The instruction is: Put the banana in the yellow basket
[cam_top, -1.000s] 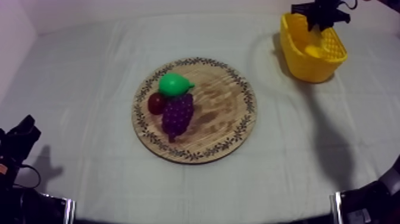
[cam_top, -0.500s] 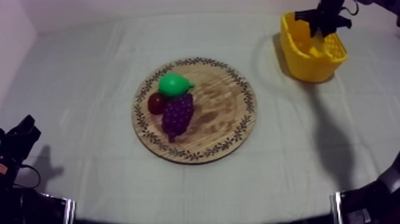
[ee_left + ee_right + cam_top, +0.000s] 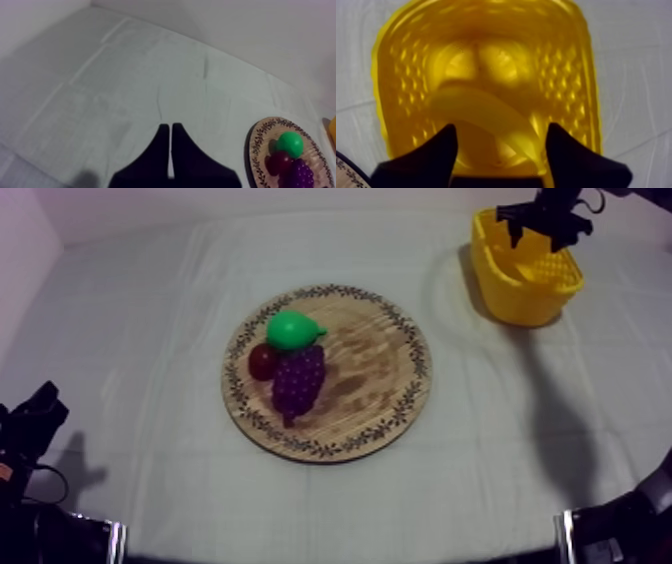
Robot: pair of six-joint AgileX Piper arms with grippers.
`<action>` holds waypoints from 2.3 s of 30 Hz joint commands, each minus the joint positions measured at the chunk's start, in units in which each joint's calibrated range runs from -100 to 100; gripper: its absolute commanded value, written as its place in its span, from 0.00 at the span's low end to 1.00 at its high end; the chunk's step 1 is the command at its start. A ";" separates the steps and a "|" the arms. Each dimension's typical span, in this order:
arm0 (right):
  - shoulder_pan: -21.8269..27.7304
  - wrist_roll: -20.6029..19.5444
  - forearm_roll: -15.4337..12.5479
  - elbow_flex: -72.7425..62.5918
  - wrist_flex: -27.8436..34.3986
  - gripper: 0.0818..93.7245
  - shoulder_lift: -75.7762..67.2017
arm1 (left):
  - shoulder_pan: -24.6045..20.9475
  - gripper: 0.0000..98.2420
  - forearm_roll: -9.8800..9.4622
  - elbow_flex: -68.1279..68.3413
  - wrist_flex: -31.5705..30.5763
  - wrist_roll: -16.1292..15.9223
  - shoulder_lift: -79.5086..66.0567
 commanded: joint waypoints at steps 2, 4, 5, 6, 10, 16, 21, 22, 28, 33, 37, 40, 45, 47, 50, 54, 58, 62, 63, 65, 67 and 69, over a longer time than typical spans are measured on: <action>0.10 -0.75 0.43 1.37 -1.22 0.33 -2.29 | 0.02 0.00 0.03 -0.01 0.00 -0.01 -0.05; 0.13 -1.20 0.71 2.68 -2.16 0.24 -4.10 | 0.02 0.00 0.03 -0.01 0.00 -0.01 -0.05; 0.11 -1.33 0.84 3.47 -2.67 0.20 -5.09 | 0.02 0.00 0.03 -0.01 0.00 -0.02 -0.05; 0.05 -1.45 1.02 4.38 -3.22 0.16 -6.13 | 0.02 0.00 0.03 -0.01 0.00 -0.01 -0.05; -0.32 -1.71 1.91 8.66 -5.58 0.05 -10.64 | 0.02 0.00 0.03 -0.01 0.00 0.01 -0.05; -1.16 -3.41 4.18 17.98 -11.58 0.01 -19.18 | 0.02 0.00 0.03 -0.01 0.00 0.02 -0.05; -1.50 -6.68 6.59 28.56 -19.95 0.00 -28.45 | 0.02 0.00 0.03 -0.01 0.00 0.00 -0.05; -1.42 -7.29 6.88 30.56 -21.63 0.00 -30.44 | 0.02 0.00 0.03 -0.01 0.00 -0.01 -0.05; -0.52 -8.75 6.51 39.75 -30.61 0.00 -42.24 | 0.02 0.00 0.03 -0.01 0.00 0.00 -0.05; 0.59 -7.42 4.12 45.79 -36.66 0.00 -50.97 | 0.02 0.00 0.03 -0.01 0.00 0.01 -0.05; 1.20 -5.18 1.49 50.61 -39.47 0.00 -56.43 | 0.02 0.00 0.03 -0.01 0.00 0.02 -0.05; 1.89 -4.04 0.12 54.72 -42.42 0.00 -60.21 | 0.02 0.00 0.03 -0.01 0.00 0.00 -0.05; 3.01 -2.64 -1.13 62.25 -47.70 0.00 -66.66 | 0.02 0.00 0.03 -0.01 0.00 0.00 -0.05; 3.23 -2.12 -1.65 65.02 -49.09 0.00 -69.45 | 0.02 0.00 0.03 -0.01 0.00 -0.02 -0.05; 3.33 -0.55 -3.07 69.66 -50.94 0.00 -73.98 | 0.02 0.00 0.03 -0.01 0.00 0.00 -0.05; 3.19 1.54 -4.84 76.77 -52.73 0.00 -80.20 | 0.02 0.00 0.03 -0.01 0.00 -0.02 -0.05; 2.90 3.22 -6.35 83.51 -53.55 0.00 -85.38 | 0.02 0.00 0.03 -0.01 0.00 0.00 -0.05; 2.76 5.30 -8.42 89.89 -55.14 0.00 -89.98 | 0.02 0.00 0.03 -0.01 0.00 0.00 -0.05; 2.69 6.30 -9.36 91.63 -55.70 0.00 -91.21 | 0.02 0.00 0.03 -0.01 0.00 0.01 -0.05; 2.32 8.52 -11.35 94.90 -56.47 0.00 -93.67 | 0.02 0.00 0.03 -0.01 0.00 0.00 -0.05; 2.02 10.40 -13.01 97.64 -56.90 0.00 -95.86 | 0.02 0.00 0.03 -0.01 0.00 0.01 -0.05; 1.92 11.65 -14.12 99.76 -57.07 0.00 -97.63 | 0.02 0.00 0.03 -0.01 0.00 0.01 -0.05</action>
